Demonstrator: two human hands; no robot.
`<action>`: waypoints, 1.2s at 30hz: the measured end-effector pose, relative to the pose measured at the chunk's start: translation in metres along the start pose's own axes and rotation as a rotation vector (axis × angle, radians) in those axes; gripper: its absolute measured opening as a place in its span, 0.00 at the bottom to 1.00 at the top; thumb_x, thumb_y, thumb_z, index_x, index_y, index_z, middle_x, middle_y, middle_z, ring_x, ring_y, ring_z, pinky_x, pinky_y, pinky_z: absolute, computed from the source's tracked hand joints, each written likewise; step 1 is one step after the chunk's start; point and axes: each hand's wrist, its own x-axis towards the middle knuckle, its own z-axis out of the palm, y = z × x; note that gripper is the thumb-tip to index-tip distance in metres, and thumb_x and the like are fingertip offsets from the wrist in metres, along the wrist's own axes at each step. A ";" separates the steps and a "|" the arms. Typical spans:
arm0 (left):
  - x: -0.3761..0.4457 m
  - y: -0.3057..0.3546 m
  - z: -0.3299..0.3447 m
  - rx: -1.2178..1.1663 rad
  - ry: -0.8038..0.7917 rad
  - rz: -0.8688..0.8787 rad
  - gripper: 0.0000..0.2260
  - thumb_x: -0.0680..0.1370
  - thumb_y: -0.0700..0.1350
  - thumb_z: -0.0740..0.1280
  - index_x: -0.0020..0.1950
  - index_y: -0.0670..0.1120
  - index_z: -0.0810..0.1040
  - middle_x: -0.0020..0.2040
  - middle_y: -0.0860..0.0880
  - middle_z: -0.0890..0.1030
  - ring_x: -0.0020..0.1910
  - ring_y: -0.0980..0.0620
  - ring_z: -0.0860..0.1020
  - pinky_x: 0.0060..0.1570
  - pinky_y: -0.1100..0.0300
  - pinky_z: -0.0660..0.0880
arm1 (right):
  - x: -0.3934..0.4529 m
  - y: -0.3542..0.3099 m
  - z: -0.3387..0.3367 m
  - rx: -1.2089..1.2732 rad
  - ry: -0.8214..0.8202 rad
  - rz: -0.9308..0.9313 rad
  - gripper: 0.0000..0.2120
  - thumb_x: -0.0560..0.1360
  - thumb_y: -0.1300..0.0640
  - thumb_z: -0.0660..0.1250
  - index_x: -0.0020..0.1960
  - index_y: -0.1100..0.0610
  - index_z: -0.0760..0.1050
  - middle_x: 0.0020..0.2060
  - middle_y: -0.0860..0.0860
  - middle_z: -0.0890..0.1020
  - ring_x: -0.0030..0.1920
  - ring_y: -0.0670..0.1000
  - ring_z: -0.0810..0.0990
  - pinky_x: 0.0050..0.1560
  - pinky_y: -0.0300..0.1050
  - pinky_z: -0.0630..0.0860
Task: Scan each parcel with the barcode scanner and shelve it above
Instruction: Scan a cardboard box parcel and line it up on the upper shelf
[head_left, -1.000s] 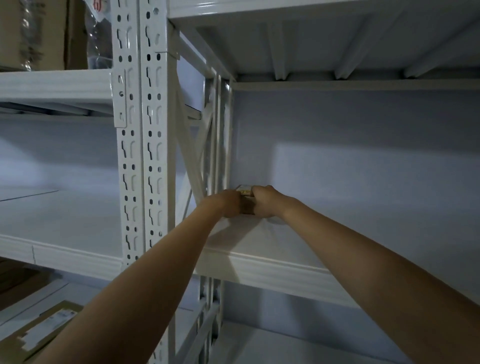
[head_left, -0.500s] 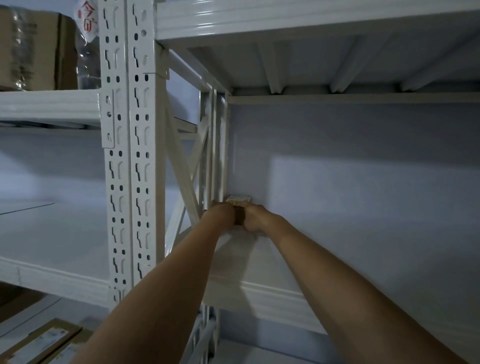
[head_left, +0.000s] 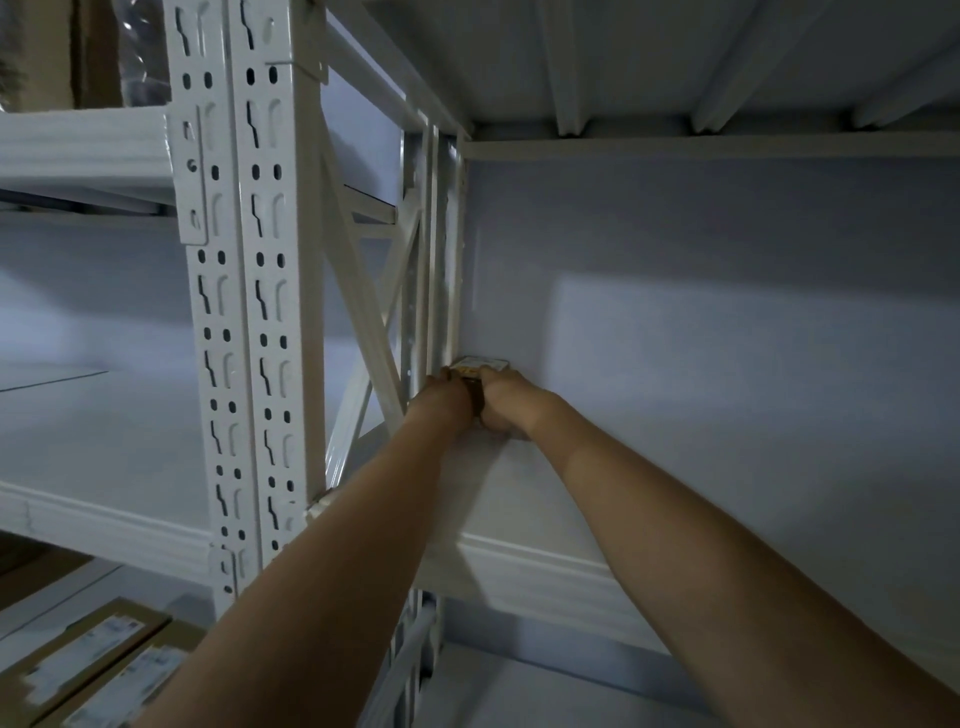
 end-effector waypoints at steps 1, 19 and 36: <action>0.000 0.001 0.001 -0.017 -0.029 -0.005 0.24 0.82 0.40 0.55 0.78 0.39 0.56 0.78 0.38 0.56 0.74 0.36 0.60 0.72 0.43 0.63 | -0.001 0.001 -0.001 0.004 -0.003 -0.005 0.37 0.78 0.55 0.66 0.81 0.56 0.51 0.74 0.58 0.65 0.69 0.58 0.71 0.70 0.45 0.68; -0.043 0.041 -0.027 -0.163 0.140 0.134 0.15 0.79 0.44 0.59 0.63 0.40 0.73 0.62 0.39 0.76 0.60 0.41 0.76 0.59 0.50 0.75 | -0.074 0.035 -0.046 0.059 0.101 0.026 0.23 0.79 0.55 0.63 0.72 0.61 0.66 0.66 0.61 0.75 0.63 0.60 0.76 0.59 0.48 0.75; -0.298 0.317 -0.006 -0.669 0.165 0.555 0.19 0.79 0.39 0.59 0.70 0.44 0.74 0.66 0.46 0.78 0.64 0.47 0.76 0.64 0.58 0.70 | -0.423 0.236 -0.084 0.134 0.411 0.201 0.24 0.80 0.58 0.62 0.76 0.54 0.67 0.71 0.55 0.74 0.69 0.57 0.74 0.66 0.48 0.71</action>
